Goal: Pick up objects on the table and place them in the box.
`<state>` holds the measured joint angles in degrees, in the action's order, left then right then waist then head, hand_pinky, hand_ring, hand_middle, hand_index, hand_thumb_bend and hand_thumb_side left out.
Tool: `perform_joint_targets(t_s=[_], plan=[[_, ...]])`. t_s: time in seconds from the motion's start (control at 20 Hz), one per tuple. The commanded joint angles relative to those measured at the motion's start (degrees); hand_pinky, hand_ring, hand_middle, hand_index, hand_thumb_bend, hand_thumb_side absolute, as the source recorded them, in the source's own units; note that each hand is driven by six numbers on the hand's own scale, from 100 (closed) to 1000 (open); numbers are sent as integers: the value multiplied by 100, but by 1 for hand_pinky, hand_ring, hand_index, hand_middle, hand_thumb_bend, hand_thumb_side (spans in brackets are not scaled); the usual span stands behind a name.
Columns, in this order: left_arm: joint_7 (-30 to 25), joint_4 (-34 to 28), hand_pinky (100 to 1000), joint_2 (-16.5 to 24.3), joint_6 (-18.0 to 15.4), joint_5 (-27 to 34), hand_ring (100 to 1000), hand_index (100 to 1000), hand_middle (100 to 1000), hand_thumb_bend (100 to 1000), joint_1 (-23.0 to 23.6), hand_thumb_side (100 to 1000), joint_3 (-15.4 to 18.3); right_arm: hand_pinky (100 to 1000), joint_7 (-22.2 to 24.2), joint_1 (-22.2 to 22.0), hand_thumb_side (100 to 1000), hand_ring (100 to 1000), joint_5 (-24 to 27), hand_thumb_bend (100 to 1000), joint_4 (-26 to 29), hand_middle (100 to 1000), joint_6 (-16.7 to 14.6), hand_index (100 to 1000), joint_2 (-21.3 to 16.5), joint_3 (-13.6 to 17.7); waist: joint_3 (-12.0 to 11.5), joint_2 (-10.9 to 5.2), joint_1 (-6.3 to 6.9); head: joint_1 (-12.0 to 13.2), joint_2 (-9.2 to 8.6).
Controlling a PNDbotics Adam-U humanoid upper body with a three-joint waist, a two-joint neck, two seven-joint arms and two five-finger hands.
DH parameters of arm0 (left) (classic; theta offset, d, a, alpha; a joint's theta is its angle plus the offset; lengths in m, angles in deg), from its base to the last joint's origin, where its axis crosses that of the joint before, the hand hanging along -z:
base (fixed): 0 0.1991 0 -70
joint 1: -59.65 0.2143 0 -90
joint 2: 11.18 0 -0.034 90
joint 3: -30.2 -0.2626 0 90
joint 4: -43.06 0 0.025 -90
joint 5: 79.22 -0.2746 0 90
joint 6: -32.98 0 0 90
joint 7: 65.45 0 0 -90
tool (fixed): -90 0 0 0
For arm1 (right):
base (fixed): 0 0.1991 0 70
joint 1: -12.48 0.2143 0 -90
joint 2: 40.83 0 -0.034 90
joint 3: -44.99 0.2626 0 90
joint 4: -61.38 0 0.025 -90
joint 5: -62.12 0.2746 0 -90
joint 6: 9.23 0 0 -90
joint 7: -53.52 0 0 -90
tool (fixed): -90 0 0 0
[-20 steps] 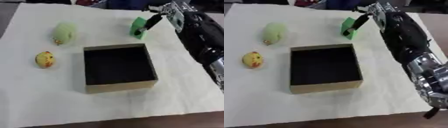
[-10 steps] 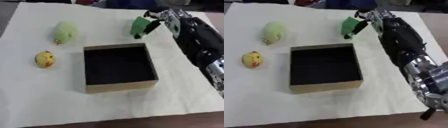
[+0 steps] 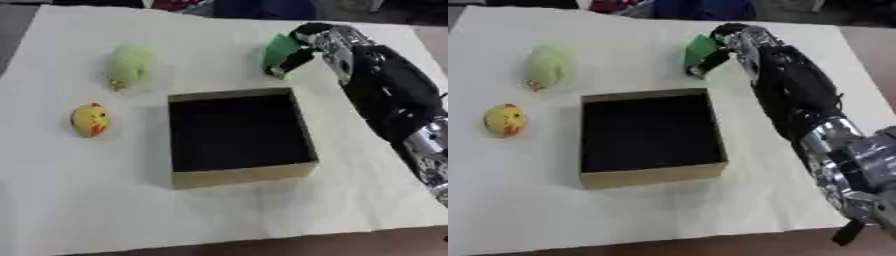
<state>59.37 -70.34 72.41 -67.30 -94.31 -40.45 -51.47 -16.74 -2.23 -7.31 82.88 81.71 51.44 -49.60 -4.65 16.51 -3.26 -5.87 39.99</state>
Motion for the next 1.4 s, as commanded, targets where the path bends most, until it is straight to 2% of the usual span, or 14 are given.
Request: perform_joint_targets(t_s=[0.05, 0.15, 0.2, 0.25, 0.3, 0.35, 0.4, 0.45, 0.5, 0.8, 1.1, 1.3, 1.4], plan=[[-40, -118, 511, 60, -6, -22, 641, 770, 678, 292, -54, 1000, -13, 864, -136, 104, 701, 911, 44, 399, 69, 812, 93, 822, -74, 27, -11, -97, 27, -25, -67], [-49, -118, 511, 57, -4, -21, 641, 770, 678, 292, -50, 1000, -12, 853, -241, 102, 689, 902, 40, 308, 72, 803, 143, 808, -72, 28, -11, -97, 25, -29, -62], [-55, -118, 511, 56, -4, -22, 641, 770, 677, 290, -48, 1000, -13, 848, -283, 104, 651, 897, 41, 275, 74, 797, 158, 804, -71, 27, -10, -98, 24, -30, -59], [-62, -118, 511, 56, -4, -23, 641, 770, 677, 290, -46, 1000, -13, 848, -312, 106, 651, 897, 46, 275, 77, 797, 164, 804, -71, 25, -8, -99, 23, -30, -55], [-68, -118, 511, 56, -5, -23, 641, 769, 677, 287, -46, 1000, -13, 845, -324, 111, 589, 894, 54, 265, 82, 790, 155, 801, -71, 19, -4, -101, 22, -31, -51], [-73, -118, 511, 56, -6, -22, 641, 769, 676, 285, -46, 1000, -13, 836, -335, 117, 527, 889, 68, 210, 95, 780, 144, 797, -71, 18, 0, -103, 20, -32, -48], [-80, -118, 511, 56, -6, -19, 641, 769, 676, 284, -45, 1000, -15, 834, -342, 120, 504, 888, 91, 188, 112, 778, 138, 797, -70, 19, 4, -105, 20, -32, -45], [-88, -118, 511, 56, -6, -18, 641, 768, 676, 284, -44, 1000, -15, 829, -345, 121, 497, 885, 121, 126, 130, 773, 137, 795, -70, 20, 5, -107, 20, -31, -45], [-93, -118, 511, 56, -5, -17, 641, 767, 675, 282, -41, 1000, -14, 825, -341, 122, 432, 881, 158, 100, 149, 768, 137, 792, -69, 21, 7, -110, 21, -32, -45], [-100, -118, 512, 60, -9, -1, 642, 766, 675, 285, -33, 1000, -9, 792, -257, 147, 412, 849, 506, 100, 346, 729, 187, 771, -92, 9, 21, -134, 21, -31, -36], [-93, -118, 512, 74, -7, 0, 642, 765, 675, 284, -15, 1000, 3, 791, -10, 189, 404, 839, 1025, 100, 829, 708, 124, 767, -298, -119, 50, -162, 19, -3, 2], [-83, -118, 513, 97, -11, -7, 642, 765, 675, 284, 0, 1000, 13, 799, 310, 151, 414, 839, 1544, 100, 1441, 705, -116, 772, -612, -384, 84, -177, 17, 27, 51], [-76, -118, 513, 104, -11, -9, 642, 764, 675, 283, 4, 1000, 17, 802, 505, 53, 420, 839, 1957, 100, 1995, 703, -248, 775, -851, -573, 101, -178, 13, 51, 68]])
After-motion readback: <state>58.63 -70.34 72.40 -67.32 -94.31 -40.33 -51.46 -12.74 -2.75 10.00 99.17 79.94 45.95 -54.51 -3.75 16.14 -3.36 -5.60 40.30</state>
